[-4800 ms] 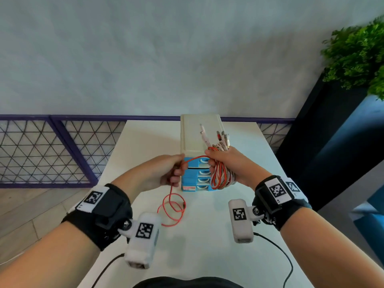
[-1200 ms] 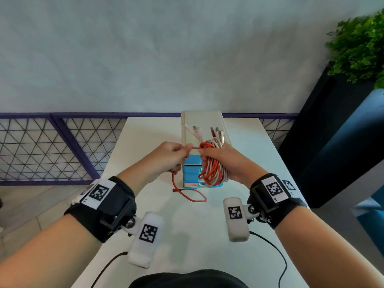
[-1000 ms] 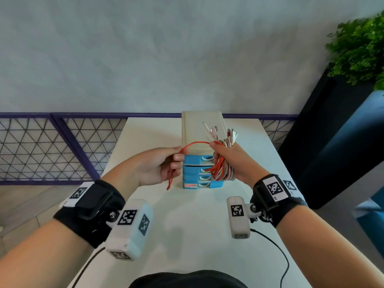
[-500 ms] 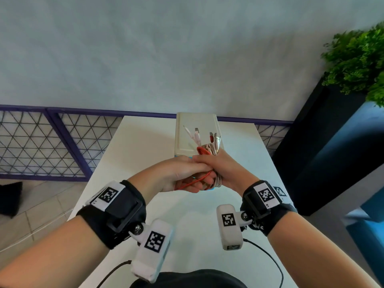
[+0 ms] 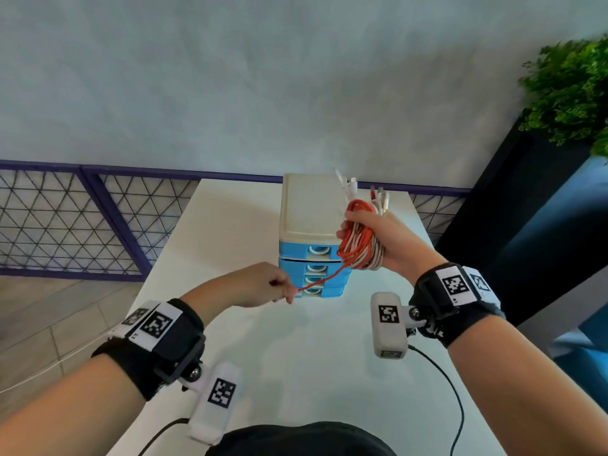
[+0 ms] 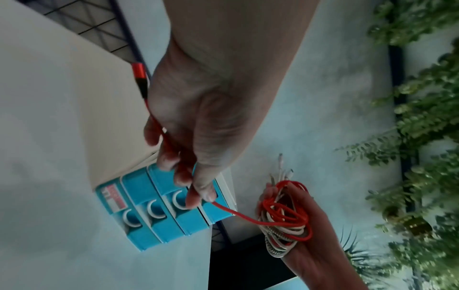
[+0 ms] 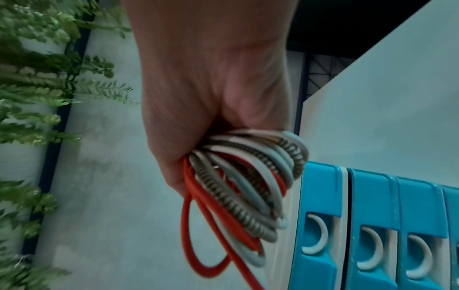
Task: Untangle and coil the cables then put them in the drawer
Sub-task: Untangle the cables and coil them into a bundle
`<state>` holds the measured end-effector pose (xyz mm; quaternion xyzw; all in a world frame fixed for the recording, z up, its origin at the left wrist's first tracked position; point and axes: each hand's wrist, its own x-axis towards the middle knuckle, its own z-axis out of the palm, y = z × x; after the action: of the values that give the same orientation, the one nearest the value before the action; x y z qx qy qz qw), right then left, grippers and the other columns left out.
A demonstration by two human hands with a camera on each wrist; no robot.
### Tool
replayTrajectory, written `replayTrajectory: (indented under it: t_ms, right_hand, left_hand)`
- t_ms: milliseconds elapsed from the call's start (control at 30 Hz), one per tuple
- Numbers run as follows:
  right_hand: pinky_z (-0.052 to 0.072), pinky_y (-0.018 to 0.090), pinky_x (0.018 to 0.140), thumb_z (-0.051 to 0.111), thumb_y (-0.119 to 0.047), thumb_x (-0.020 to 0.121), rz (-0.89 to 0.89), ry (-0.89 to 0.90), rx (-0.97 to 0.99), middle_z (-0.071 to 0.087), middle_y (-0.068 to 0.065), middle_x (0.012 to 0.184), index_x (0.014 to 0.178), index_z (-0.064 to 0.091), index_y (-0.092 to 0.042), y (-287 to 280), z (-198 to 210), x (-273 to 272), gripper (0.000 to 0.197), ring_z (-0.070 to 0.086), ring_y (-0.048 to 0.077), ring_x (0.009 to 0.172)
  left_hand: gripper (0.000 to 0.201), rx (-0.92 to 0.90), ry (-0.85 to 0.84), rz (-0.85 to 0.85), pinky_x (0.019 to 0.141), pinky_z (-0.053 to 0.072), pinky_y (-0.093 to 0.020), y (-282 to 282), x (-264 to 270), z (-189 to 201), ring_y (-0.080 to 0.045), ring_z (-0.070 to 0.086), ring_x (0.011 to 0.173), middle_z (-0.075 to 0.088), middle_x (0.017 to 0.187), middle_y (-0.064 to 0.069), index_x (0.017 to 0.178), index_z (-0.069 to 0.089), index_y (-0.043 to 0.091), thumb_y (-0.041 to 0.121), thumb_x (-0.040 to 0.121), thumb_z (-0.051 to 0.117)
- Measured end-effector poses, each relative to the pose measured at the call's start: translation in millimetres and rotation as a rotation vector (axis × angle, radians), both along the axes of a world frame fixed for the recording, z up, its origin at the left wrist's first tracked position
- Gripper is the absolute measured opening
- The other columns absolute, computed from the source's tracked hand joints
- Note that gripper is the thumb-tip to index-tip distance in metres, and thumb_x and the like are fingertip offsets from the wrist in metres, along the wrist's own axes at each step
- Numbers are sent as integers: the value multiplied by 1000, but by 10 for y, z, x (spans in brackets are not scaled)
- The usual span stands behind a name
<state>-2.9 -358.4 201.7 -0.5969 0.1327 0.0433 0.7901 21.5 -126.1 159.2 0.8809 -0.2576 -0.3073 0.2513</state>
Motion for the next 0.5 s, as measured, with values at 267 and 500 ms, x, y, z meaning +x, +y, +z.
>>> replayTrajectory:
  t_ms: [267,500]
  right_hand:
    - [57,26,69,68,-12,87,322,-26,-524,71,7,78,92,65,-5,287,-72,-104,9,69,14,70]
    - [58,28,64,66,-13,89,219,12,-388,64,8,74,103,63,-2,415,-228,-110,18,66,16,66]
  left_hand:
    - [17,-214,-381,166,56,34,-18,-201,220,206,-6,51,67,62,77,6,79,67,19,21,92,56]
    - [29,-346,-220,226,54,36,-26,-239,209,215,-17,48,60,56,65,0,72,61,15,29,95,51]
